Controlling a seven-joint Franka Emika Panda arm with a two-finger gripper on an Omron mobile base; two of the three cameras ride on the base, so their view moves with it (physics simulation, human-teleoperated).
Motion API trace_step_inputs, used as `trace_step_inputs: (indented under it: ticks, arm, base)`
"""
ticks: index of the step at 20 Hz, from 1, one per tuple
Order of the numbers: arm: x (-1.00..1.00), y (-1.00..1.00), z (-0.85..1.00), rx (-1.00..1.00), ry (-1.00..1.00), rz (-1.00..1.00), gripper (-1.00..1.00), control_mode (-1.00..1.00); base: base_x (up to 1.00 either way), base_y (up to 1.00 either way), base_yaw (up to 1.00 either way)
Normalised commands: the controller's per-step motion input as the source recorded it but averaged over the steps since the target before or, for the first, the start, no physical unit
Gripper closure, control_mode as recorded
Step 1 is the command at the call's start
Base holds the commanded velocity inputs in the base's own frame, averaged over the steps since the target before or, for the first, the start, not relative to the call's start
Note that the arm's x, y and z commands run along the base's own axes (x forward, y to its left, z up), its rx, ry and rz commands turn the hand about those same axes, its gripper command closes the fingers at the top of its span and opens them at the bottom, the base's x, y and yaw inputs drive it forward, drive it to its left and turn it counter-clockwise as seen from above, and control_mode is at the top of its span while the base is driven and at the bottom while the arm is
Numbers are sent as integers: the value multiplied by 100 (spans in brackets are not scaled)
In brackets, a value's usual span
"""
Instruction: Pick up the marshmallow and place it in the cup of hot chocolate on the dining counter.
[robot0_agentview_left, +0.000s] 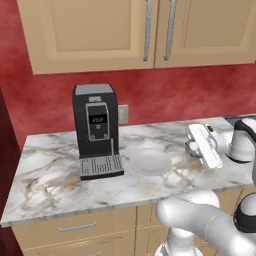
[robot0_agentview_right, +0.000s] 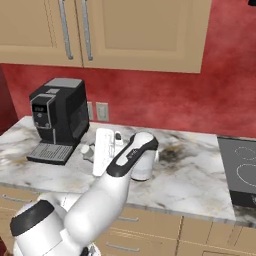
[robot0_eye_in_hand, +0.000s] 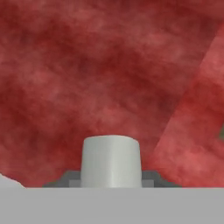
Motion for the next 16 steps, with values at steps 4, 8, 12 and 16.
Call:
trace_step_inputs:
  ticks: [4, 8, 12, 16]
  arm:
    - [0, 0, 0, 0, 0, 0, 100, 100]
    - [0, 0, 0, 0, 0, 0, 100, 100]
    - [0, 0, 0, 0, 0, 0, 100, 100]
    - [0, 0, 0, 0, 0, 0, 100, 100]
  base:
    - [-100, -3, 5]
    - [-87, -29, -7]
    - [-2, -62, -51]
    - [0, -35, -92]
